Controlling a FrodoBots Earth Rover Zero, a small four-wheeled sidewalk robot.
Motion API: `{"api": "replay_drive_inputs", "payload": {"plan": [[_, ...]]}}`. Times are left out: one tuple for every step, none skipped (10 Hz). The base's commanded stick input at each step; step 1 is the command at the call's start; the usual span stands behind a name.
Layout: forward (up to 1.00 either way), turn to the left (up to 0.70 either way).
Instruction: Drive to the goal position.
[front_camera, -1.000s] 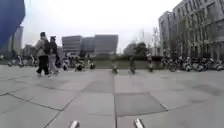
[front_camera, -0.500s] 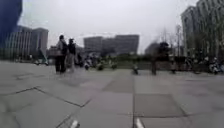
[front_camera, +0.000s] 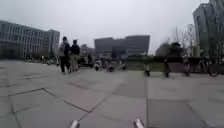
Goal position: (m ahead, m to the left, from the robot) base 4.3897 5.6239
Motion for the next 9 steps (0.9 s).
{"api": "replay_drive_inputs", "payload": {"plan": [[1.00, 0.43], [1.00, 0.43], [1.00, 0.43], [1.00, 0.43], [1.00, 0.43], [1.00, 0.43], [1.00, 0.43], [1.00, 0.43], [1.00, 0.43]]}}
